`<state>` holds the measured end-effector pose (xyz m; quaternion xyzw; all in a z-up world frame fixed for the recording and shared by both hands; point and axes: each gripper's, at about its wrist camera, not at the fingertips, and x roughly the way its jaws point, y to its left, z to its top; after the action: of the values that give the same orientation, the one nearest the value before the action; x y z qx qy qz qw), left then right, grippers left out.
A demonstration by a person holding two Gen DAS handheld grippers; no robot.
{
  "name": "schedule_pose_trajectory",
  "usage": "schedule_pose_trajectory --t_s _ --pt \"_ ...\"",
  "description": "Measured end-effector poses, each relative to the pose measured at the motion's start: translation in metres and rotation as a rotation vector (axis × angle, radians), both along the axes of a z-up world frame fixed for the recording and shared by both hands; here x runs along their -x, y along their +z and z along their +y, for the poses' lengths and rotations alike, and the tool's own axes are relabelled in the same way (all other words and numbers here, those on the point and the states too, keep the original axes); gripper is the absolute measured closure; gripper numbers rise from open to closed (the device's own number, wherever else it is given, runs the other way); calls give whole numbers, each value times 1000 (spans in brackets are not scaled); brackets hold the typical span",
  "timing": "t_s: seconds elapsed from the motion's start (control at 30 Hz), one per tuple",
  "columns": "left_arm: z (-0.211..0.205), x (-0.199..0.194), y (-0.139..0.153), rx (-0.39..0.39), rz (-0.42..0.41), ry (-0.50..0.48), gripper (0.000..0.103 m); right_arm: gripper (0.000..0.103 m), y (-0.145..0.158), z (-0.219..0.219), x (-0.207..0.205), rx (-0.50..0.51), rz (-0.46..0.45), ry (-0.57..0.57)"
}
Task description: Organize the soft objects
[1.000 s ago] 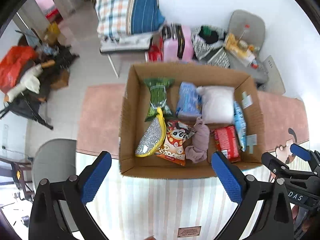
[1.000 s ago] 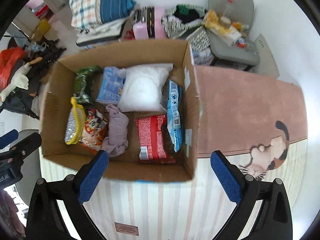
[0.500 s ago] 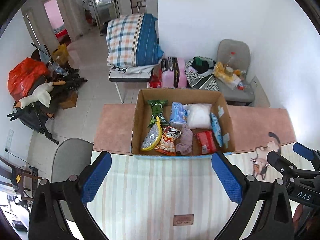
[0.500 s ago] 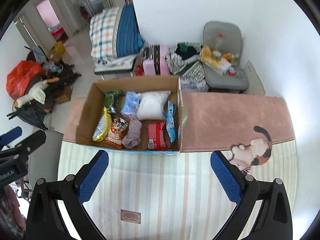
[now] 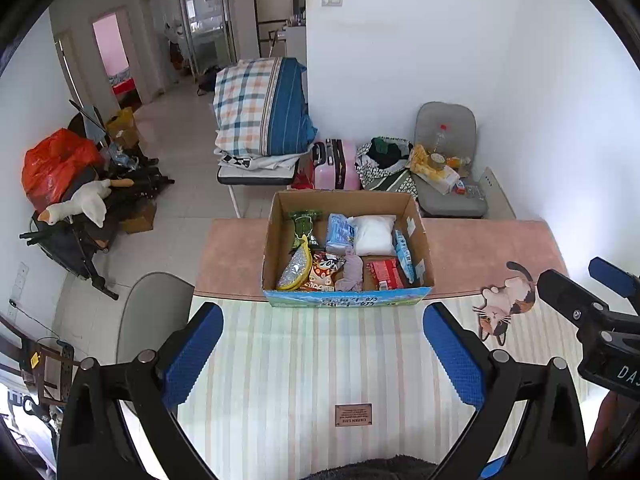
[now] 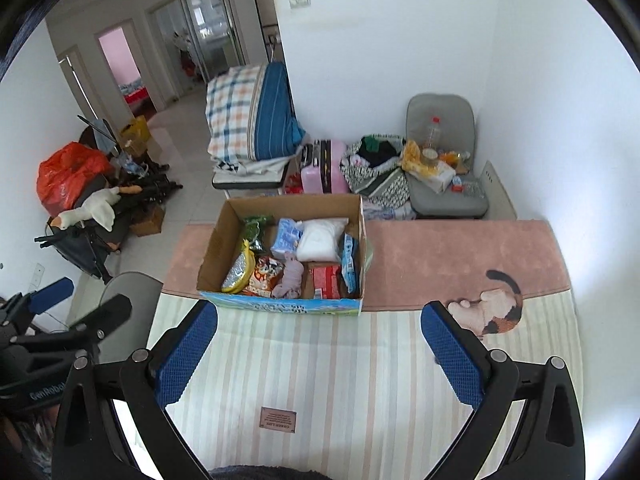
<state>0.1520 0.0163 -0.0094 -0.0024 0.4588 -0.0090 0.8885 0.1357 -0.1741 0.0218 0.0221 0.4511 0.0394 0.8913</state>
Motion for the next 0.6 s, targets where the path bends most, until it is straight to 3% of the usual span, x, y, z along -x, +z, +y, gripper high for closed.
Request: schedule_pose_trajectory --t_s 0.3,0.6 --pt "-3 30 34 -3 -88 2 0 0 35 0 42 11 -42 19" --pt "2 31 47 -4 -134 15 0 0 56 -6 55 41 -96 -2"
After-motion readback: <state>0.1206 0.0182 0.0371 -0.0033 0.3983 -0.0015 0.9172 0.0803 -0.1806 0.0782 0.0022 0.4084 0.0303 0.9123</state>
